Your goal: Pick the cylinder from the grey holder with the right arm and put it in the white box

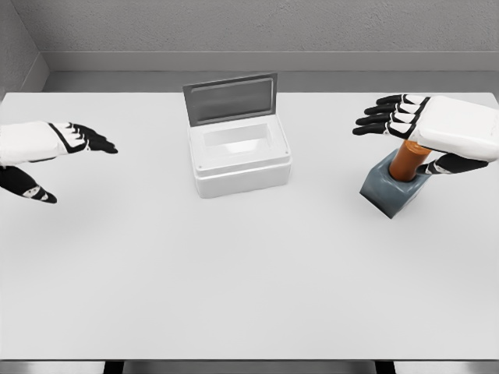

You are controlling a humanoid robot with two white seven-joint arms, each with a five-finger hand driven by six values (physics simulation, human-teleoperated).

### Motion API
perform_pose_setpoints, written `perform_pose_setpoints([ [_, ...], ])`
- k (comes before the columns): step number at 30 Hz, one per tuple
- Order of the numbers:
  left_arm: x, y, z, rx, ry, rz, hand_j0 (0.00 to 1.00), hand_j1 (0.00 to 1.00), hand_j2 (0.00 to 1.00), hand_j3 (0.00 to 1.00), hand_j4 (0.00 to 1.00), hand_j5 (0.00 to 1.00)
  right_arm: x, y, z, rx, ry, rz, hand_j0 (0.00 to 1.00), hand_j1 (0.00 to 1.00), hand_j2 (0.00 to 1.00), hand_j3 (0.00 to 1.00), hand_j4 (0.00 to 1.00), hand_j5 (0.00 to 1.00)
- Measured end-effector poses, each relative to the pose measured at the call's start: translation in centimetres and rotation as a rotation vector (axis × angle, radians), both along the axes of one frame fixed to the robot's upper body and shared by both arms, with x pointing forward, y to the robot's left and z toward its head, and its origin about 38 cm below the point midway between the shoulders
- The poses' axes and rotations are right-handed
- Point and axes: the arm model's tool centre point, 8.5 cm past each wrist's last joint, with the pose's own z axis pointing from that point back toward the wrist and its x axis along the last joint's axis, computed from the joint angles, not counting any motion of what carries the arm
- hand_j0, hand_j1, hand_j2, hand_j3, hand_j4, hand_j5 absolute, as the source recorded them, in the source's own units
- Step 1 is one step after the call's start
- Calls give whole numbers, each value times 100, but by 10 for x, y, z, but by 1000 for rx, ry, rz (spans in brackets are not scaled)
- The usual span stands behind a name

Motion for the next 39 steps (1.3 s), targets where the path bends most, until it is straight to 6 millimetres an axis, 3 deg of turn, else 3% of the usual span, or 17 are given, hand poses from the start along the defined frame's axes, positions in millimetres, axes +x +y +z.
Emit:
perform_pose_setpoints([
  [7,0,-6,2,-5,-11,-18,100,100,100,100,100,100,2,5,2,21,6,12,100,100,100,100,100,100],
  [9,6,-3,10,9,-40,-5,100,100,100,100,100,100,6,8,22,-10,-51,23,100,100,100,100,100,100],
  [15,20,-18,6,47,-95,-21,100,100,100,100,100,100,17,8,29,-294,12,29,100,100,100,100,100,100],
  [21,42,-22,19,51,-157,1,100,100,100,100,100,100,25,-3,39,-374,11,-14,100,100,100,100,100,100],
  [25,50,-27,11,50,-157,5,100,100,100,100,100,100,32,-6,32,-414,10,-32,100,100,100,100,100,100],
  [28,56,-29,17,52,-174,12,100,100,100,100,100,100,45,-8,19,-445,18,-55,100,100,100,100,100,100],
  [39,68,-17,12,65,-163,61,100,100,100,100,100,100,58,2,-16,-529,49,-41,100,100,100,100,100,100],
])
